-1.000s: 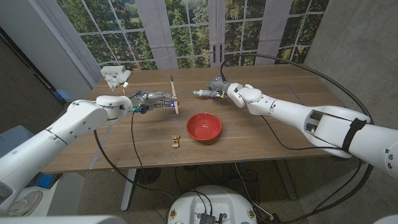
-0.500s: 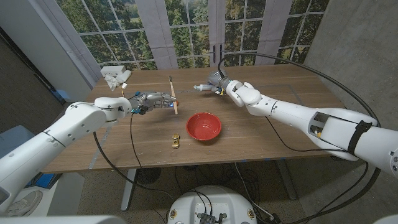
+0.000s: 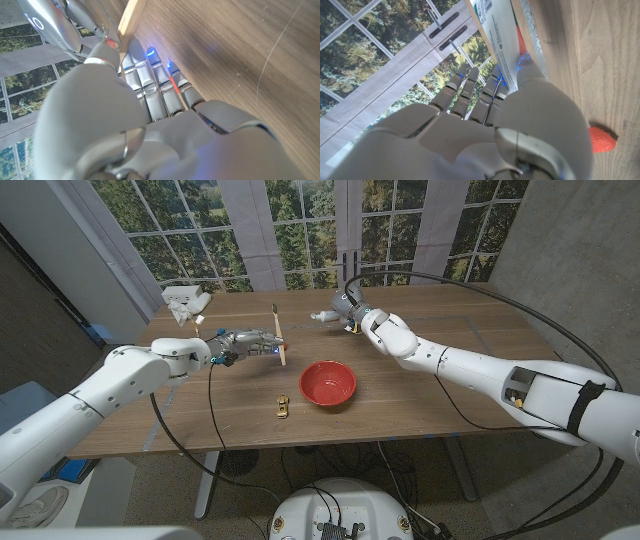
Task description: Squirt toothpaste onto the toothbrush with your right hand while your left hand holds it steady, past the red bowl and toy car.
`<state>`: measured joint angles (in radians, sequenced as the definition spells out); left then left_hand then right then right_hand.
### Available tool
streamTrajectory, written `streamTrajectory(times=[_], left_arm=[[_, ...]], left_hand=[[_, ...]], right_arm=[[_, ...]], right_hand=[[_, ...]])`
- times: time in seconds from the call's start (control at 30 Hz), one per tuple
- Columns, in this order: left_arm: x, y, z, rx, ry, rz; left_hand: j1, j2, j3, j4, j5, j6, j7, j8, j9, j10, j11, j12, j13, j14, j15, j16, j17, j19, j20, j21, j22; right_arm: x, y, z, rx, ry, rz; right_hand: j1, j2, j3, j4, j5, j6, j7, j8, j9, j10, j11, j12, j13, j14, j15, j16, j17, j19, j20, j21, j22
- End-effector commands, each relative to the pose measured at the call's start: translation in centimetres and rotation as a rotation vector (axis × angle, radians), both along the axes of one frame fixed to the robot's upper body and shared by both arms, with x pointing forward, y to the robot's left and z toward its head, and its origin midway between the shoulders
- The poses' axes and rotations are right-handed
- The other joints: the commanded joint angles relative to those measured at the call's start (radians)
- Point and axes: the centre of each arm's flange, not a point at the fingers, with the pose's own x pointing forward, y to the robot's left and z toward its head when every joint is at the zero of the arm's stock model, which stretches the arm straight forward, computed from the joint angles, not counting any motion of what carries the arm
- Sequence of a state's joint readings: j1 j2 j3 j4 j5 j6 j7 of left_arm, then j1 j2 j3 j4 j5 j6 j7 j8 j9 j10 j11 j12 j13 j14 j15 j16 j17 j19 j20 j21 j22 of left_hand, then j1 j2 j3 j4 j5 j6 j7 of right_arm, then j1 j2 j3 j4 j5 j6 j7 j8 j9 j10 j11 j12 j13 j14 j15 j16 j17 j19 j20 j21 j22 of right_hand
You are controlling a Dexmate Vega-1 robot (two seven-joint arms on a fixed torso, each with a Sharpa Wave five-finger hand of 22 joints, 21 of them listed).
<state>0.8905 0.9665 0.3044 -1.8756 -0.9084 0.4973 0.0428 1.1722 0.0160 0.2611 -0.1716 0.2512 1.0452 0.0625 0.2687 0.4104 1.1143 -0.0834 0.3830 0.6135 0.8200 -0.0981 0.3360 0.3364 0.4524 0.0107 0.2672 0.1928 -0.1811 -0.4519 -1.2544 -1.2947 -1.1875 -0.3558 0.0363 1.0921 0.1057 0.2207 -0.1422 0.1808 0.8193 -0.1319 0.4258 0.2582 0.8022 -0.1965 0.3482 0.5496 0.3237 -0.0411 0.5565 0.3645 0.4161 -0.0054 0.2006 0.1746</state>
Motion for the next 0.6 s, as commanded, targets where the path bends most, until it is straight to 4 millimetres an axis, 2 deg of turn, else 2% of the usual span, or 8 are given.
streamTrajectory(times=[0.03, 0.2, 0.6], left_arm=[[1.2, -0.6, 0.2, 0.024, 0.053, -0.008], [2.0, -0.9, 0.6, 0.035, 0.076, -0.009], [3.4, -1.6, 1.5, 0.049, 0.105, -0.027]], left_hand=[[0.115, 0.109, 0.007, -0.001, 0.005, 0.011, 0.003, -0.004, 0.003, 0.076, -0.060, -0.001, 0.005, 0.011, -0.140, -0.002, 0.005, 0.004, 0.008, 0.010, 0.003], [0.114, 0.109, 0.007, -0.001, 0.006, 0.011, 0.006, -0.004, 0.005, 0.076, -0.060, -0.001, 0.006, 0.015, -0.138, -0.001, 0.006, 0.016, 0.016, 0.015, 0.003], [0.115, 0.108, 0.008, -0.002, 0.007, 0.016, 0.014, -0.003, 0.010, 0.078, -0.054, -0.002, 0.007, 0.020, -0.138, -0.001, 0.005, 0.033, 0.015, 0.022, 0.003]], right_arm=[[-1.7, 0.6, 0.8, -0.048, -0.089, -0.029], [-2.3, 0.9, 0.9, -0.075, -0.126, -0.043], [-3.6, 1.5, 1.5, -0.108, -0.184, -0.062]], right_hand=[[-0.003, 0.003, -0.002, 0.000, -0.003, 0.002, -0.002, 0.008, 0.006, 0.010, -0.002, 0.011, 0.008, 0.010, -0.168, 0.005, 0.004, 0.009, 0.003, 0.009, 0.003], [-0.004, 0.003, -0.003, 0.001, -0.003, -0.001, -0.002, 0.008, 0.006, 0.007, 0.000, 0.011, 0.012, 0.010, -0.168, 0.004, 0.005, 0.007, 0.003, 0.009, 0.003], [-0.011, 0.004, -0.005, 0.003, -0.003, -0.004, -0.004, 0.010, 0.007, 0.003, -0.002, 0.012, 0.018, 0.009, -0.166, 0.003, 0.006, 0.006, 0.002, 0.008, 0.003]])
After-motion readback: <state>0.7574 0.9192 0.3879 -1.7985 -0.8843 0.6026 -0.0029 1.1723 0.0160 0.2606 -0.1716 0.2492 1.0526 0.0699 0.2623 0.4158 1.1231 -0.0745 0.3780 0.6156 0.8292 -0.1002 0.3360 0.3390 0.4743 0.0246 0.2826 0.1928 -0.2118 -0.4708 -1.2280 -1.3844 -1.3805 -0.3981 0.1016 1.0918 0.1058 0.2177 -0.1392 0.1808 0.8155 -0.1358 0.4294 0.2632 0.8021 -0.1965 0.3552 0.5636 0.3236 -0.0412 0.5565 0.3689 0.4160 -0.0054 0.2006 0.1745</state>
